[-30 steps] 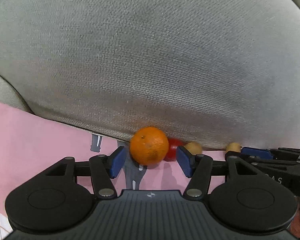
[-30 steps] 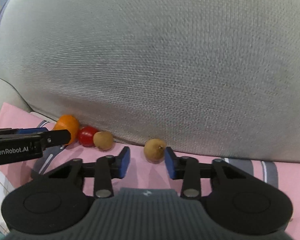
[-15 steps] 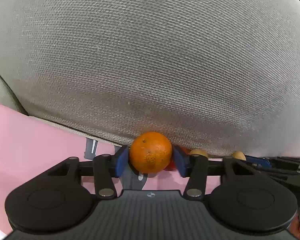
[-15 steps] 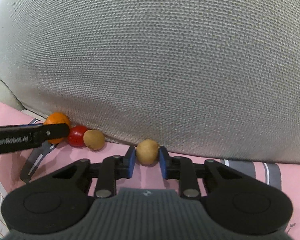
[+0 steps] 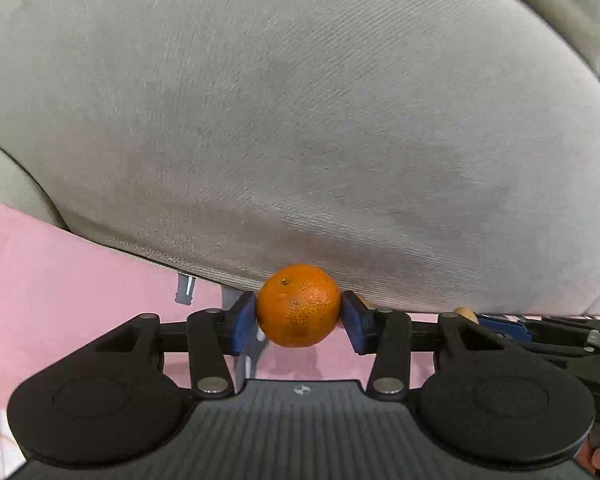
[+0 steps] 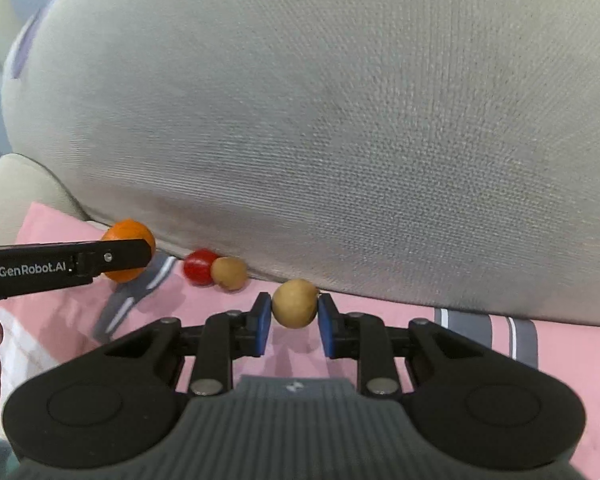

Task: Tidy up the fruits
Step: 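Lift the tangerine and kiwi and carry both over the green colander, then lower both tools into the colander and open them to release the fruits, then withdraw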

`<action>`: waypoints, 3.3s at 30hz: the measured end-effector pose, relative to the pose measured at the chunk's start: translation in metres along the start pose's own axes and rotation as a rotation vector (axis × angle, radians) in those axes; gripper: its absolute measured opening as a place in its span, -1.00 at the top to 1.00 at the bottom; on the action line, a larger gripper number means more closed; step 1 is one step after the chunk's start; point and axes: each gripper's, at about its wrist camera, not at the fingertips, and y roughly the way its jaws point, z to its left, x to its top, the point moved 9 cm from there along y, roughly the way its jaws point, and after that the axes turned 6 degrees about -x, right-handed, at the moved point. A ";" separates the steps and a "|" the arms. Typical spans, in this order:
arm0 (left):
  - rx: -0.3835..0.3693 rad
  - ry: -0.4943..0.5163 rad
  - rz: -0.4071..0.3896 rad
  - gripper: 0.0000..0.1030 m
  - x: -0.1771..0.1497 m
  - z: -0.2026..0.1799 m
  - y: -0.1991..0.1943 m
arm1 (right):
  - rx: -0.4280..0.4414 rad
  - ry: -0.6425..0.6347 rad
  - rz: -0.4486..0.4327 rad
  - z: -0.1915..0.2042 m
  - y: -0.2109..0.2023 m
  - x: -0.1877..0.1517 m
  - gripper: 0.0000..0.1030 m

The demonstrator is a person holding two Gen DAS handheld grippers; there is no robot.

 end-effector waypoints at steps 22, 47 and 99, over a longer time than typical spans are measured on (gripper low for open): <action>-0.188 0.188 -0.049 -0.01 -0.050 -0.144 -0.115 | 0.016 -0.026 -0.115 -0.020 -0.172 -0.073 0.58; -0.282 0.491 0.163 -0.01 -0.139 -0.286 -0.094 | -0.155 0.067 -0.119 -0.125 -0.231 -0.168 0.58; -0.274 0.487 0.390 -0.10 -0.169 -0.302 0.005 | -0.223 -0.012 0.038 -0.166 -0.167 -0.189 0.51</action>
